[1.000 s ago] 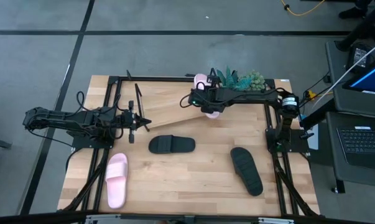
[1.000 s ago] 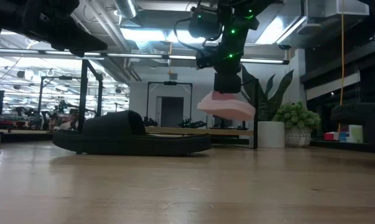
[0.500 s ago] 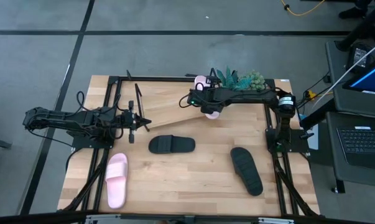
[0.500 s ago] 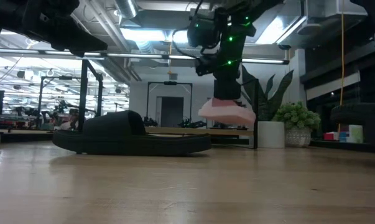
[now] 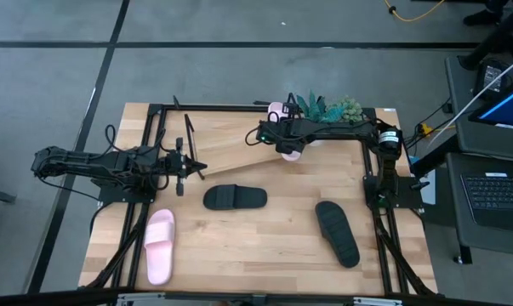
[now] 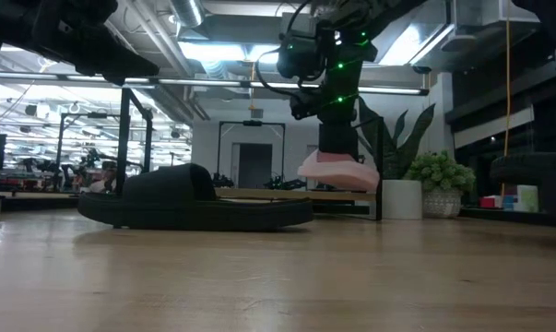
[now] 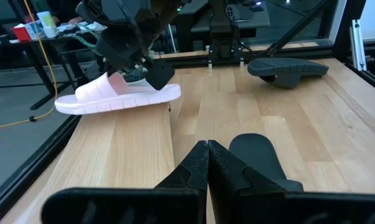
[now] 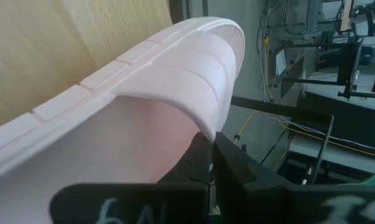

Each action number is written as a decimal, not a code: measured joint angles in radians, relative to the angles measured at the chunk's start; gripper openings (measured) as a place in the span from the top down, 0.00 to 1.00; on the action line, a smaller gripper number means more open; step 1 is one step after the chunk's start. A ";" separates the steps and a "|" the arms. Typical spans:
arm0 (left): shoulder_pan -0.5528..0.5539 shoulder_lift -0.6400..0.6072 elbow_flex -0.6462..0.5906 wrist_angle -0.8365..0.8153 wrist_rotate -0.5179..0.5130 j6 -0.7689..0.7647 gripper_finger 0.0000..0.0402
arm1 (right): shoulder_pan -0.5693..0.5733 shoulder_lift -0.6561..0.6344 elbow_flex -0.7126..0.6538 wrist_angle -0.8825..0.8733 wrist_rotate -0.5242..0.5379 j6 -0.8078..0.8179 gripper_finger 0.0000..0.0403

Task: Pick and place slides into the shelf
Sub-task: Put the top pink slide on the shelf

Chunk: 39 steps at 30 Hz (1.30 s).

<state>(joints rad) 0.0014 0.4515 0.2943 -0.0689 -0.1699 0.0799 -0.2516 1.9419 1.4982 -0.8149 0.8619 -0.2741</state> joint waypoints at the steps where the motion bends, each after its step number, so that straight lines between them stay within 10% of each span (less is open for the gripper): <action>1: 0.000 0.000 0.000 0.000 0.000 0.000 1.00 | -0.001 0.000 0.000 0.003 0.000 0.000 0.98; 30: 0.000 0.000 0.000 -0.012 0.000 0.000 1.00 | -0.060 0.000 0.000 0.039 -0.098 0.000 0.98; 39: 0.000 0.000 0.000 -0.013 0.000 -0.001 1.00 | -0.060 0.000 0.000 0.035 -0.145 0.002 0.85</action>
<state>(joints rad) 0.0017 0.4512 0.2943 -0.0822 -0.1698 0.0792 -0.3115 1.9423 1.4982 -0.7794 0.7173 -0.2718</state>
